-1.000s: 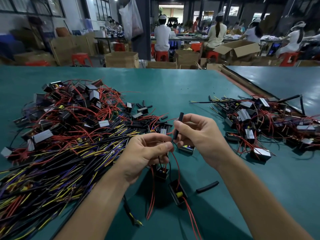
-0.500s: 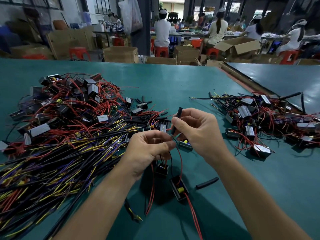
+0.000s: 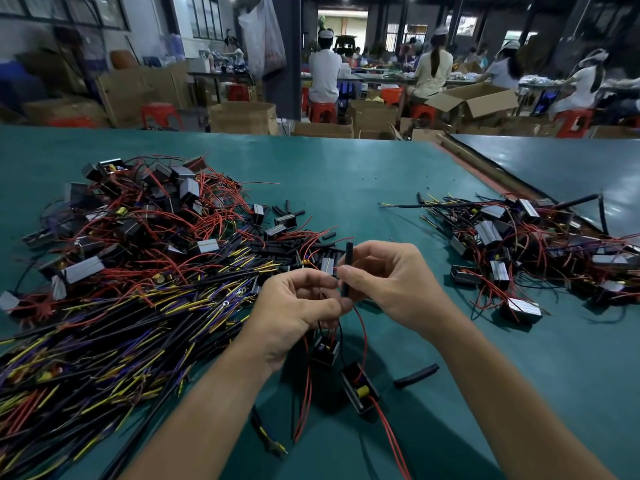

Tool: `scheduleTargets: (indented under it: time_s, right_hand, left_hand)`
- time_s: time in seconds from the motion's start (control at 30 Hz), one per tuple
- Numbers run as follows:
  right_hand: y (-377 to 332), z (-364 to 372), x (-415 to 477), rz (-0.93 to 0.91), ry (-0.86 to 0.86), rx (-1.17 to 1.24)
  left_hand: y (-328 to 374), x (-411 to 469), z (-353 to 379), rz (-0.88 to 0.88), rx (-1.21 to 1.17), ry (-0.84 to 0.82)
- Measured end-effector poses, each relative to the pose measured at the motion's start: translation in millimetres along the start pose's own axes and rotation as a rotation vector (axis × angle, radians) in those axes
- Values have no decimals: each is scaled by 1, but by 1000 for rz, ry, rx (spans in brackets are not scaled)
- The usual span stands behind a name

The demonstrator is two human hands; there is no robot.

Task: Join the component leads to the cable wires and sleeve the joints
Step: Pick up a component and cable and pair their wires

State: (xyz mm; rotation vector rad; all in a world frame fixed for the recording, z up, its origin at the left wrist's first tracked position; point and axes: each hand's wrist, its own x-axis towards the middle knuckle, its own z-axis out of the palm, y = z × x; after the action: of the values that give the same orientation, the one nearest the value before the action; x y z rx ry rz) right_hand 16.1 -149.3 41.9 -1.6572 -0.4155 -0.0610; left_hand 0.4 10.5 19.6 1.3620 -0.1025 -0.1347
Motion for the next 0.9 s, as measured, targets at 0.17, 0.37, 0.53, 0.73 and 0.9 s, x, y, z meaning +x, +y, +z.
scheduleTargets:
  time_s: [0.17, 0.37, 0.53, 0.73, 0.9]
  right_hand:
    - [1, -10, 0, -22, -82, -58]
    - [3, -10, 1, 12, -98, -96]
    - [2, -12, 1, 29, -126, -106]
    - [3, -11, 1, 26, -96, -84]
    - [3, -14, 2, 16, -116, -126]
  left_hand:
    - [0, 2, -2, -25, 63, -9]
    - [-2, 2, -3, -60, 108, -4]
    - [0, 1, -4, -69, 131, -5]
    - [-1, 0, -2, -46, 175, 18]
    - [2, -2, 1, -3, 159, 41]
